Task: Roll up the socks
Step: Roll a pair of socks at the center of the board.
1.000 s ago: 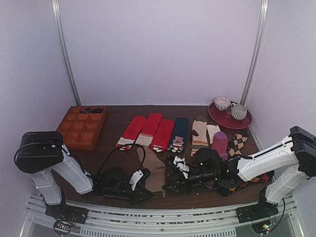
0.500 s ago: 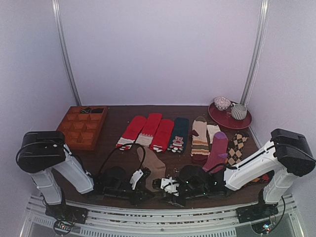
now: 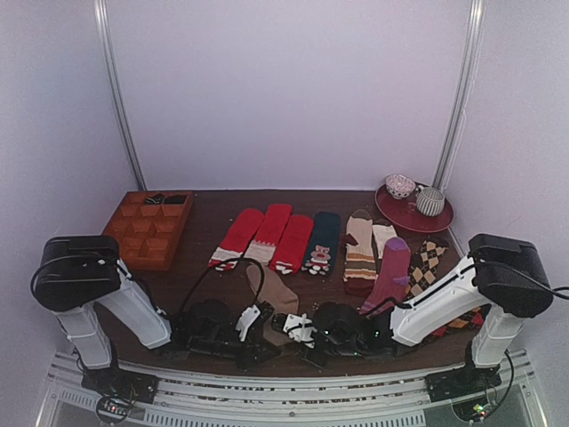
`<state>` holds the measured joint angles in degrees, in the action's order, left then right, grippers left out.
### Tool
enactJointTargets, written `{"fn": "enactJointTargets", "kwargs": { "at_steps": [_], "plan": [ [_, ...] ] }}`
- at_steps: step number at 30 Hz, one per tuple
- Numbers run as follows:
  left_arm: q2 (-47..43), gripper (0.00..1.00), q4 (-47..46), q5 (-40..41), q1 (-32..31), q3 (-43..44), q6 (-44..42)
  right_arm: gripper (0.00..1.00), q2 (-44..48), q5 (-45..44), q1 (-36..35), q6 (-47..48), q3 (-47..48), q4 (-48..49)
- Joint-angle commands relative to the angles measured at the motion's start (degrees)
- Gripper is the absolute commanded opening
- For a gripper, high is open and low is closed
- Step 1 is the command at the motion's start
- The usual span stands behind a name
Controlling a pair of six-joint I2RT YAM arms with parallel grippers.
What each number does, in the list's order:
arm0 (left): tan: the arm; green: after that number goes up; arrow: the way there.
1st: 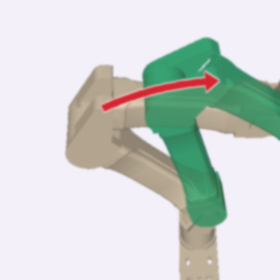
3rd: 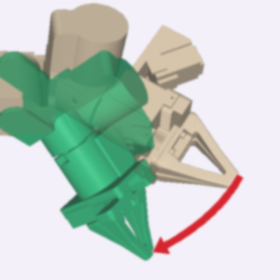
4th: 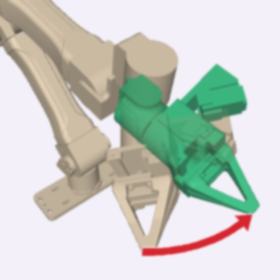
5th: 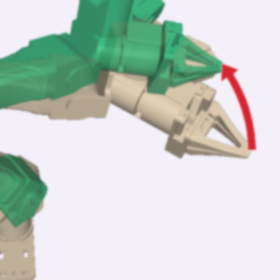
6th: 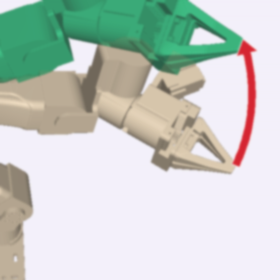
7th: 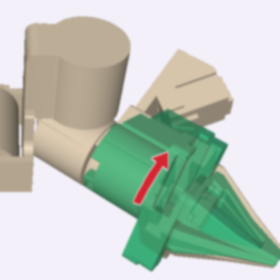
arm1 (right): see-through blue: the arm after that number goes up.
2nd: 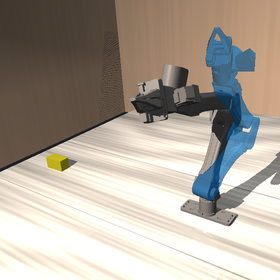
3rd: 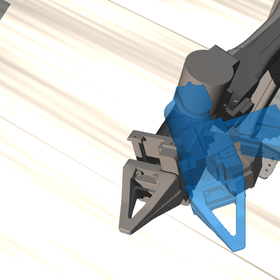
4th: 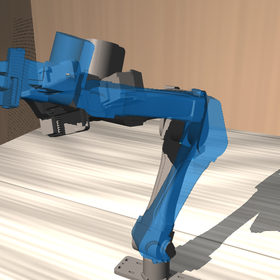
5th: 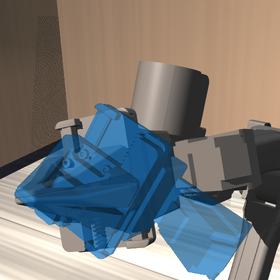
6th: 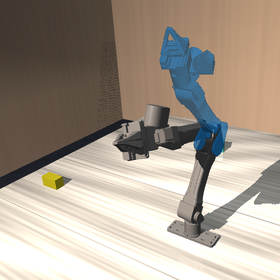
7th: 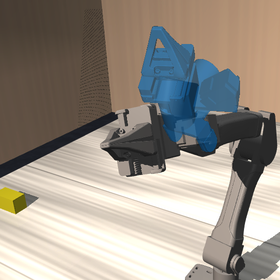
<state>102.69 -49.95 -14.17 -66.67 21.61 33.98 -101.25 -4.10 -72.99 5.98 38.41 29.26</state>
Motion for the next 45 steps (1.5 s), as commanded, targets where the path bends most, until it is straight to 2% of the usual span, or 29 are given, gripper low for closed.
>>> {"fn": "enactJointTargets", "kwargs": {
  "at_steps": [1,4,10,14,19,24,45],
  "plan": [
    [3.68,0.00,18.97,0.17,-0.21,-3.23,-0.84,0.25,-3.09,-6.53,0.35,-2.97,1.62,-2.85],
    [3.65,0.00,19.29,0.19,-0.21,-3.03,-0.92,0.26,-0.61,-6.84,0.31,-2.30,0.00,-2.27],
    [3.90,0.00,19.90,0.24,-0.21,-2.80,-1.04,0.36,12.36,-1.01,0.00,3.35,-7.35,2.53],
    [4.16,0.00,20.52,-0.01,-0.23,-2.54,-0.88,0.37,16.12,5.48,-0.81,11.85,-9.62,1.78],
    [4.28,0.00,22.49,-0.55,-0.21,-1.93,-0.84,0.35,12.87,6.87,-1.07,20.18,-10.27,3.48],
    [4.01,0.00,22.89,-0.67,-0.21,-2.17,-0.83,0.32,7.84,8.54,-1.18,23.24,-7.87,5.12],
    [4.14,0.00,22.17,-0.92,-0.15,-3.23,-0.58,0.30,2.03,10.01,-0.97,26.53,-3.52,4.29]
  ]
}}
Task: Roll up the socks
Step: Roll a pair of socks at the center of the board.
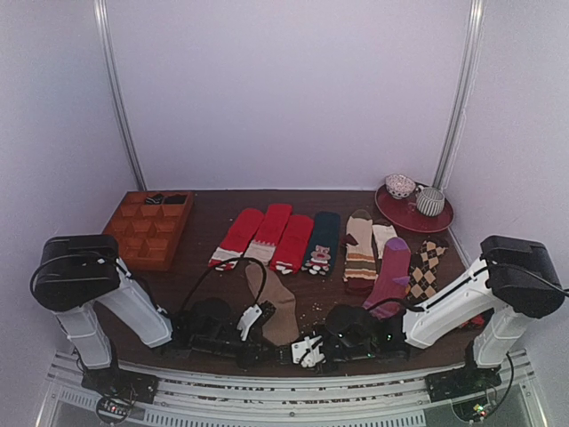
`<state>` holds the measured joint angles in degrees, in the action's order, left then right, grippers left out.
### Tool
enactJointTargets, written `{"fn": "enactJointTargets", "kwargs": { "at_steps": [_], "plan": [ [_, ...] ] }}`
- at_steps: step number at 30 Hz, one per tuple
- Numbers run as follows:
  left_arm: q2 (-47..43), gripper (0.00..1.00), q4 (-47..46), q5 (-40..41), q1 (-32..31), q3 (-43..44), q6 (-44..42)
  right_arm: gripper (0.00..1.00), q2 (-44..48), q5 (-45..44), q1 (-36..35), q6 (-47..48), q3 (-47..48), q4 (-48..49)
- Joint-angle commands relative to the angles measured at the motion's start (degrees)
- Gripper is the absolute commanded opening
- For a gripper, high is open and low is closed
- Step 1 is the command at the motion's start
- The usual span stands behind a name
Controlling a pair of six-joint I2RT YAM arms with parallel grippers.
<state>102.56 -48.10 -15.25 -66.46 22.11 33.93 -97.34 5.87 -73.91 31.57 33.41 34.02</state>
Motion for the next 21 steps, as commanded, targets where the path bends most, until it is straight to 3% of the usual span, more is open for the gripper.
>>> {"fn": "enactJointTargets", "kwargs": {
  "at_steps": [1,9,21],
  "plan": [
    [4.23,0.00,20.22,0.07,-0.35,-3.82,-0.50,0.30,-2.23,0.09,0.03,1.17,1.73,-0.91],
    [3.37,0.00,19.95,-0.04,-0.36,-4.34,-0.81,0.27,-4.70,-1.08,0.61,-1.11,2.33,-6.41],
    [3.26,0.00,19.40,-0.71,-0.43,-4.62,-1.07,0.40,-3.49,-8.04,1.00,-5.89,-2.19,-10.17]
  ]
}}
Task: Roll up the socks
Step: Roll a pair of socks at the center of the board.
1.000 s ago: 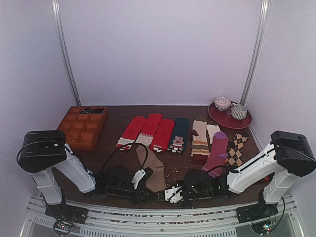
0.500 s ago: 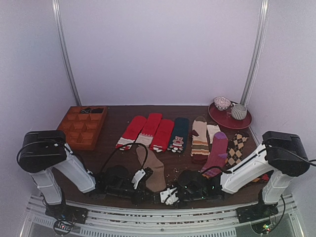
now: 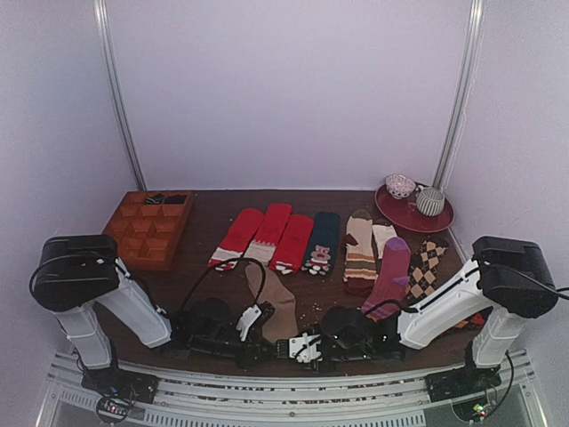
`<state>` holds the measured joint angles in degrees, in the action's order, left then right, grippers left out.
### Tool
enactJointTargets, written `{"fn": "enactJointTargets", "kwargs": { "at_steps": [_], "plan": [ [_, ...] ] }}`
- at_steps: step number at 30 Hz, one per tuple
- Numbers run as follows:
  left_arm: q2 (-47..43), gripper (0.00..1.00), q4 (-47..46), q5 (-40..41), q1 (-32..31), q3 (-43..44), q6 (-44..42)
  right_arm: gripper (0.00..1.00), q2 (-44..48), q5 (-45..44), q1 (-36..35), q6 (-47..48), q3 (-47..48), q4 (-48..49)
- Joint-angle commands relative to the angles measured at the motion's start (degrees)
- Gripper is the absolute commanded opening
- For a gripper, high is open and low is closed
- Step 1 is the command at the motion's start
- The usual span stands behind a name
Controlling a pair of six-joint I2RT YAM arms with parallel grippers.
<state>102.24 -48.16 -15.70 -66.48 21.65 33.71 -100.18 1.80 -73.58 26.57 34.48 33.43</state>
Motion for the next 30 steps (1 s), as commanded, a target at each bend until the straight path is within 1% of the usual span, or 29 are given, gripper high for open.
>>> {"fn": "enactJointTargets", "kwargs": {
  "at_steps": [1,5,7,9,13,15,17,20,22,26,30],
  "plan": [
    [3.51,0.00,19.52,-0.23,-0.36,-4.16,-0.84,0.39,-0.37,-3.17,0.80,-0.59,-3.12,-9.95],
    [3.25,0.00,19.78,-0.06,-0.32,-4.16,-0.87,0.37,-0.36,-0.29,0.81,0.04,-2.07,-11.63],
    [3.24,0.00,19.79,-0.03,-0.38,-4.16,-0.84,0.36,-0.82,-0.18,0.74,0.19,-1.41,-12.58],
    [3.30,0.00,19.75,-0.07,-0.37,-4.16,-0.90,0.39,0.00,-2.42,0.70,-0.66,-2.23,-9.82],
    [3.41,0.00,19.75,-0.13,-0.32,-4.12,-0.92,0.45,4.01,-10.14,0.76,-0.30,-4.58,-3.97],
    [3.62,0.00,19.77,-0.27,-0.35,-3.95,-1.01,0.47,6.16,-10.84,0.87,1.13,-5.57,-2.20],
    [3.96,0.00,19.79,-0.36,-0.39,-3.77,-1.13,0.48,7.30,-8.02,0.90,2.48,-5.46,-2.53],
    [4.35,0.00,19.54,-0.45,-0.41,-3.72,-1.11,0.49,6.11,-0.97,1.73,0.49,-1.86,-7.14],
    [4.53,0.00,19.52,-0.51,-0.36,-3.68,-1.11,0.48,5.29,3.08,1.95,0.34,-0.66,-7.66],
    [4.39,0.00,19.44,-0.56,-0.33,-3.85,-0.91,0.45,5.46,6.99,2.14,0.49,-1.83,-2.68],
    [4.53,0.00,19.42,-0.56,-0.38,-3.81,-0.96,0.45,2.23,9.35,2.73,-0.21,1.37,-4.97]
  ]
}}
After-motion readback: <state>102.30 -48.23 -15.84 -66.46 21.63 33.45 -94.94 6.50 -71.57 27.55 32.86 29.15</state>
